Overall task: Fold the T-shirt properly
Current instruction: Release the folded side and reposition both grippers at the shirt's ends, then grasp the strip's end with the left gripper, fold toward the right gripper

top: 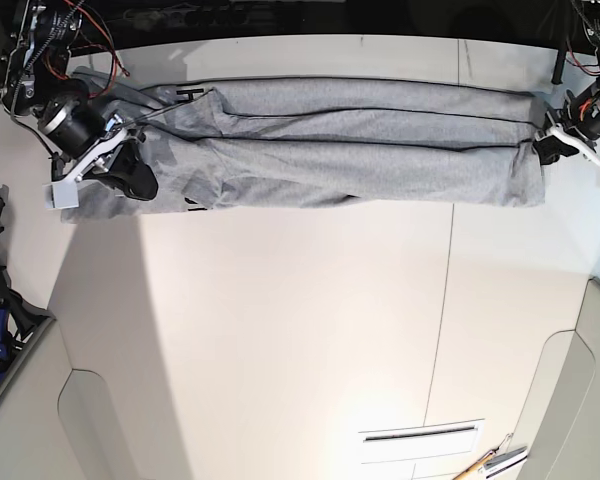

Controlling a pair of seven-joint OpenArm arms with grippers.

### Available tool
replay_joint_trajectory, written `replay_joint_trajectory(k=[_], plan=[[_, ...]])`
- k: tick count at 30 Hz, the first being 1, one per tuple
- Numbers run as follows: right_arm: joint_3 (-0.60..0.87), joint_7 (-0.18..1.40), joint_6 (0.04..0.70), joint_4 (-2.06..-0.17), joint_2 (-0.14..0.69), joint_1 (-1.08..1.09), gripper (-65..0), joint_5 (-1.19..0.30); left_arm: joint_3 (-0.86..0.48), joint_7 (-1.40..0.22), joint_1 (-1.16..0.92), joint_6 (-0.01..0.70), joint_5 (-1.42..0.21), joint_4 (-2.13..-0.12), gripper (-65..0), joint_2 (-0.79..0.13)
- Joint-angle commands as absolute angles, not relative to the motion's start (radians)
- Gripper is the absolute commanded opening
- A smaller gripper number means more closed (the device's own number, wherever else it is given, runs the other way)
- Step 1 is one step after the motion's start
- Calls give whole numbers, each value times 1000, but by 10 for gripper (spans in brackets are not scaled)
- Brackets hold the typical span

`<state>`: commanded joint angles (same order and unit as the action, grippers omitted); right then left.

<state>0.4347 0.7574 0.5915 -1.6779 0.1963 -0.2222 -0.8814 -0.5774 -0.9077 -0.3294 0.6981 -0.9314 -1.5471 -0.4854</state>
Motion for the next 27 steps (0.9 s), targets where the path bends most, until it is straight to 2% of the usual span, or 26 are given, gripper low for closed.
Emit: replay_joint_trajectory(k=[10,13,19,23,27], plan=[[511,776,591,-1729,196,-222,-650,-899,-577,-849,-329,698,-736,-1645,-650,-488],[511,787,591,-1729,196,-223,-650,-898,-577,-849,-329,661,-714,-1695,-650,-502],[513,786,591,-1729,197,-222,-650,-898,-577,-895,-331,639,-722,-1829,-650,-515],[513,786,591,-1730,196,-222,-650,-898,-568,-966,-333,640,-839,-1919,-650,-516],[513,786,591,-1729,197,-222,-650,-898,-508,-977,-333,653,-889,-1989,-650,-514]])
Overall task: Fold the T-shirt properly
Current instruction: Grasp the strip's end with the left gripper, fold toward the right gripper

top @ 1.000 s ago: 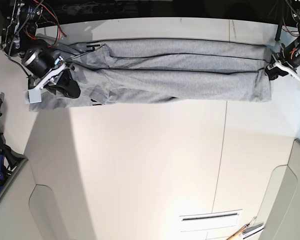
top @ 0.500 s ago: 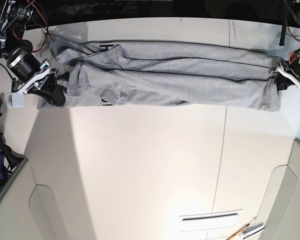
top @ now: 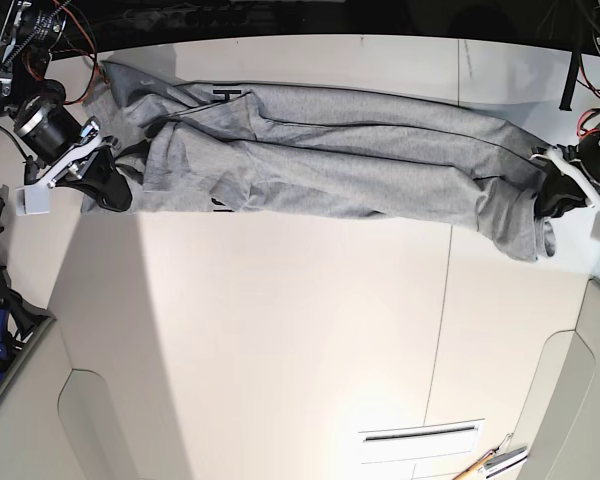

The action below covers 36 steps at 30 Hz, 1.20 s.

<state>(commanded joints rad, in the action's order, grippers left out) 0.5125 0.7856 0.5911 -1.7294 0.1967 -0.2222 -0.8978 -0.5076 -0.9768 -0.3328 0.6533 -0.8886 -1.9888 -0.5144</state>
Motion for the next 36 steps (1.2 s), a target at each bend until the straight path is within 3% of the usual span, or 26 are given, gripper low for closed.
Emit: replay_joint_trajectory(k=[7,17,19,21,24,31,36], plan=[[513,786,591,-1730,197,-222,-650,-886,-266,-965,-329,667,-897,-2049,-650,-426],[553,782,591,-1729,197,-222,-649,-860,-60,-957,-294,698,-815,-2047,-650,-253],[595,782,591,-1729,197,-222,-490,-859,-23,-953,-294,698,-781,-2040,-650,-231],[647,782,591,-1729,202,-223,-371,-857,15,-935,-294,698,-757,-2022,-650,-221],[703,783,580,-1726,220,-231,-302,-844,71,-850,-294,698,-701,-1976,-545,-213],[711,813,580,-1642,244,-247,-302,-841,224,-728,-294,698,-694,-1906,-333,-213],[711,832,591,-1529,244,-247,-302,-884,290,-719,-291,698,-695,-1905,-310,-210]])
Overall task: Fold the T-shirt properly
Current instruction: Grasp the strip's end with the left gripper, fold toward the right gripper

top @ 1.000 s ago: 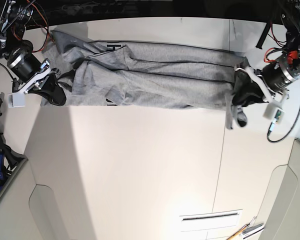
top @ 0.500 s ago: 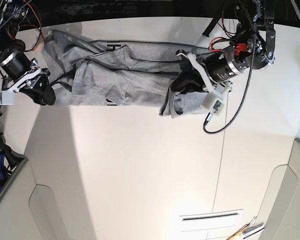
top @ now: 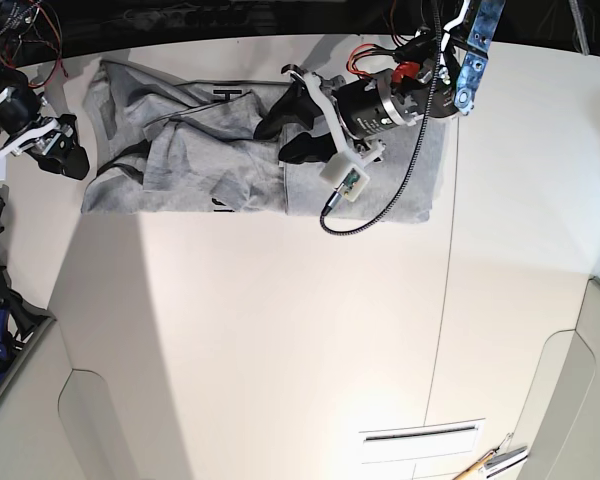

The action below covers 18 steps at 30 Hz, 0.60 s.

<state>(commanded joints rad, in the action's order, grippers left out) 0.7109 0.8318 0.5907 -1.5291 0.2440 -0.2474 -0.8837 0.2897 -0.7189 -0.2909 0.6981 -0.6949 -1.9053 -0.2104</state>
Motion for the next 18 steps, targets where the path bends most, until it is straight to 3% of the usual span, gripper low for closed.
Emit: replay_joint_trajectory(k=[6,18], plan=[[649,876,599,-1436,243,-247,-303,-928,288,-719,-273,698,-695,-1905,-310,-211],[508,880,599,-1434,243,-247,-303,-951,287,-730,-257,698,-694,-1906,-310,-211]])
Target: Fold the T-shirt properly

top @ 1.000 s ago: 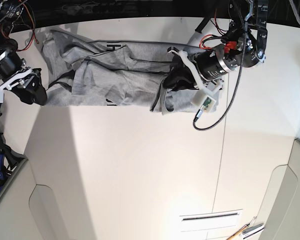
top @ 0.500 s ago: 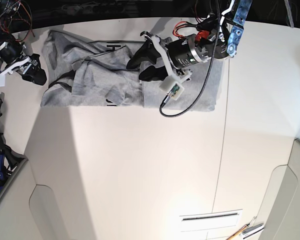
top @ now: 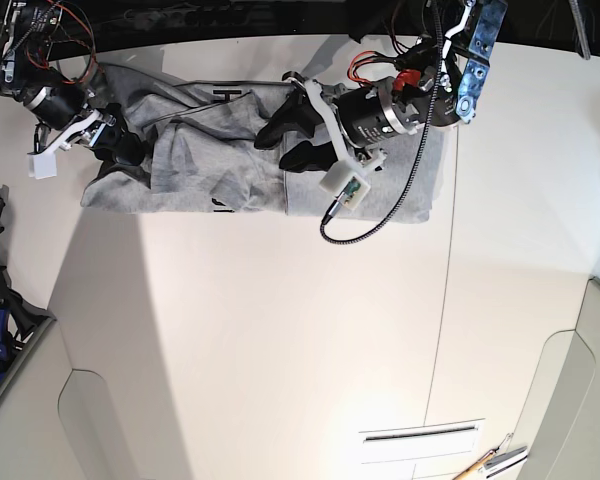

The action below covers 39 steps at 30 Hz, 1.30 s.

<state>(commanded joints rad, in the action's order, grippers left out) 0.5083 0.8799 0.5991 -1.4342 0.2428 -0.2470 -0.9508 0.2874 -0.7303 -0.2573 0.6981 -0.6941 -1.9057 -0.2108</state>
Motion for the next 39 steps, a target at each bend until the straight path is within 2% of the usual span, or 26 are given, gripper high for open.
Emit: replay_joint_trajectory(k=[5,6,7,10,11,12,14,20,27,32,39], plan=[[508,880,599,-1434,243,-247,-306,-950,287,-745,-226,698,-694,-1906,-310,-211],[508,880,599,-1434,243,-247,-328,-950,287,-746,-224,698,-694,-1906,-310,-211],[508,880,599,-1434,243,-245,-378,-950,287,-746,-224,698,-694,-1906,-310,-211],[508,868,599,-1434,243,-245,-581,-947,287,-748,-213,698,-690,-1906,-321,-211],[508,866,599,-1434,243,-244,-634,-946,285,-748,-208,698,-690,-1907,-360,-211],[508,864,599,-1434,243,-244,-650,-947,279,-749,-202,698,-690,-1908,-403,-211],[510,864,599,-1435,244,-244,-650,-947,259,-750,-193,698,-690,-1909,-445,-211],[595,864,603,-1440,245,-218,-650,-931,105,-789,-191,698,-691,-1909,-445,-211],[672,865,603,-1441,306,-202,-650,-943,-71,-896,-196,698,-691,-1909,-445,-212],[672,868,603,-1505,335,-199,-650,-946,-86,-898,-269,698,-673,-1909,-445,-216],[669,880,603,-1761,310,-192,-650,-949,-75,-852,-344,698,-661,-1876,-445,-216]])
